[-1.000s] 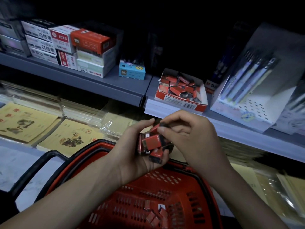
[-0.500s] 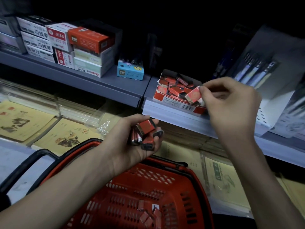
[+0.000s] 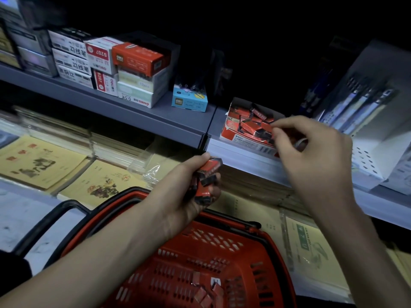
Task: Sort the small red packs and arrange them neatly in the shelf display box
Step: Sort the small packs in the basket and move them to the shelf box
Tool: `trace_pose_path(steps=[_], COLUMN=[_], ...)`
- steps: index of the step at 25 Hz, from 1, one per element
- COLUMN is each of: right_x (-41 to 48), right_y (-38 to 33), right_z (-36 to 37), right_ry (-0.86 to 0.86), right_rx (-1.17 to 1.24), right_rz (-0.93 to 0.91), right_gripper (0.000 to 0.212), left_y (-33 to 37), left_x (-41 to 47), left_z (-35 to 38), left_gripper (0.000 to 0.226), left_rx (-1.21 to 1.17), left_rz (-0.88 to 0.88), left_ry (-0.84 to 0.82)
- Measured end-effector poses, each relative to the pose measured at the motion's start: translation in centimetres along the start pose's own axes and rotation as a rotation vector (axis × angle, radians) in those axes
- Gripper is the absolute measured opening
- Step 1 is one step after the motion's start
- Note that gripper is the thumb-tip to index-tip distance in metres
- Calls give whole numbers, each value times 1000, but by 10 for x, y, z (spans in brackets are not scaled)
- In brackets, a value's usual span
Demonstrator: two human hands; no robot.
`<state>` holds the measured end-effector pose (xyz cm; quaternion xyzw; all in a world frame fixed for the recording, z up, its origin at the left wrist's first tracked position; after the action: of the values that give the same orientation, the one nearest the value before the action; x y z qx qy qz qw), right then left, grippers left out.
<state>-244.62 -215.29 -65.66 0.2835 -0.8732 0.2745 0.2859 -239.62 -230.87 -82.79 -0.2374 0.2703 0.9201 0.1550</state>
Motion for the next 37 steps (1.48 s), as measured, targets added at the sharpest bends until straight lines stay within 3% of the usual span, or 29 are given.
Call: trace_pose_path(steps=[5,9,12,14,16,18,20,23,26,29,34,37], right_x=[-40,-48,-48,-33,-11,5,12,6,-1,-12,-32,-28], right_y=[-31,-24,-21,-14,-4,-1,8,18,7,-13,-18,-11], right_z=[56,69,70,49,10,-9,3,25,18,16,55,48], right_ry=[-300,-305,-299,-150,98,174,25,-265,-242,-98,-253,-206], right_rx=[407,679,738,638,377,90,-94,-214,-230,17,670,721], right_rz=[266,483,519,430,243,57,-4,-46,-116,1,365,422], right_gripper=[3,6,13,19,19,20,23,35,41,22,14,13], left_y=[8,15,19,14,7,2,0,-1,8,15,17,16], left_x=[-3,-6,-6,-5,-3,-1,0,-2,-5,-13,-25,-24], left_z=[8,8,9,11,10,7,6,11,16,18,30,28], left_gripper=[18,29,32,29,29,36,33,8,15,24,28,41], left_rx=[173,235,273,264,159,91,72,36,34,185,399,411], left_rz=[155,254,281,187,70,9,-17,-65,-15,116,245,198], left_ry=[5,12,23,4,-26,-29,-21,-39,-87,-74,-76,-33])
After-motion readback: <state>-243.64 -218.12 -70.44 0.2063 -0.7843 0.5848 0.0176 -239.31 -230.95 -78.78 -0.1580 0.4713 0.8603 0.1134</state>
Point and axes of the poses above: each hand's wrist, its own x-axis towards the middle knuckle, its own z-axis out of the palm, y = z × x, the point moved 9 cm from there along x, towards the middle knuckle, and after that the axes turned 11 degrees about -z, right-handed, at the moved point
